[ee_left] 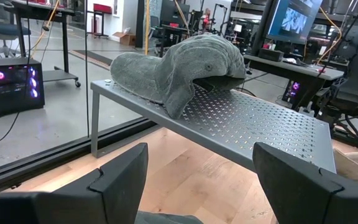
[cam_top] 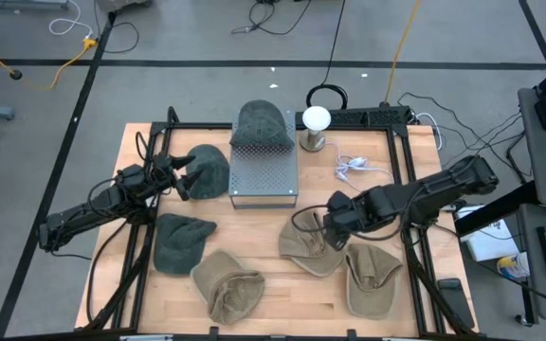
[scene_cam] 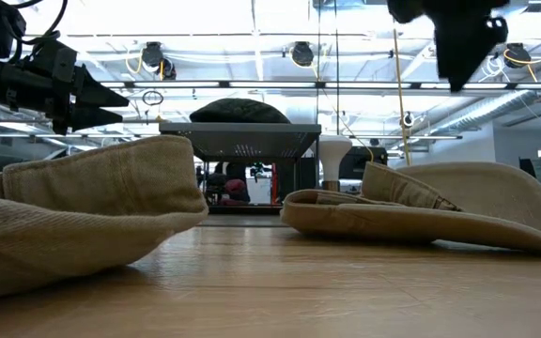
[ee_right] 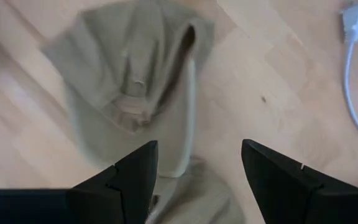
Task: Pick & Place hat
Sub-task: Put the middle brown cap on the shelf
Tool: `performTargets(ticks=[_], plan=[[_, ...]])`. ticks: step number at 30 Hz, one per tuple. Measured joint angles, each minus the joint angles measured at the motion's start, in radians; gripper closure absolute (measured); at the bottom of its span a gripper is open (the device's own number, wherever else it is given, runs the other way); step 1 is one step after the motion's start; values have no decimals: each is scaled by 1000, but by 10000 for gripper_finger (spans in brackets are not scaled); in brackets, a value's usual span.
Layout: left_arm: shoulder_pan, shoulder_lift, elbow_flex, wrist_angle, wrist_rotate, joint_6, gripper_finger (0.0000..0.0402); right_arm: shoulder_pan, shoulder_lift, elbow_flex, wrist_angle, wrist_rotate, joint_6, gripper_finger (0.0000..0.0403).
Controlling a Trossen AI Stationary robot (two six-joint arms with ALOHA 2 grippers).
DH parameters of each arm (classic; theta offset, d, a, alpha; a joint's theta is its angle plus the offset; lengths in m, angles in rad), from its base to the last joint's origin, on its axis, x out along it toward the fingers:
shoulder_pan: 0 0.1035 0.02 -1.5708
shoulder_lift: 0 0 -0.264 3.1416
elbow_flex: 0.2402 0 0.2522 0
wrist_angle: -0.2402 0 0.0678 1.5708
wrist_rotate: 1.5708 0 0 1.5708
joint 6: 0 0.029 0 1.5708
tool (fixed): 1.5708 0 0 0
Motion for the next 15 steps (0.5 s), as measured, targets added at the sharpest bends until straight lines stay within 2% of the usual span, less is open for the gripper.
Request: performTargets(ticks=[4, 9, 15], plan=[[0, 0, 0, 0, 0, 0, 107, 0, 0, -83, 57, -42, -7, 174], [0, 0, 0, 0, 1, 0, 108, -2, 1, -191, 208, -136, -45, 174], [0, 0, 0, 0, 1, 0, 107, -15, 1, -282, 303, -142, -60, 174]])
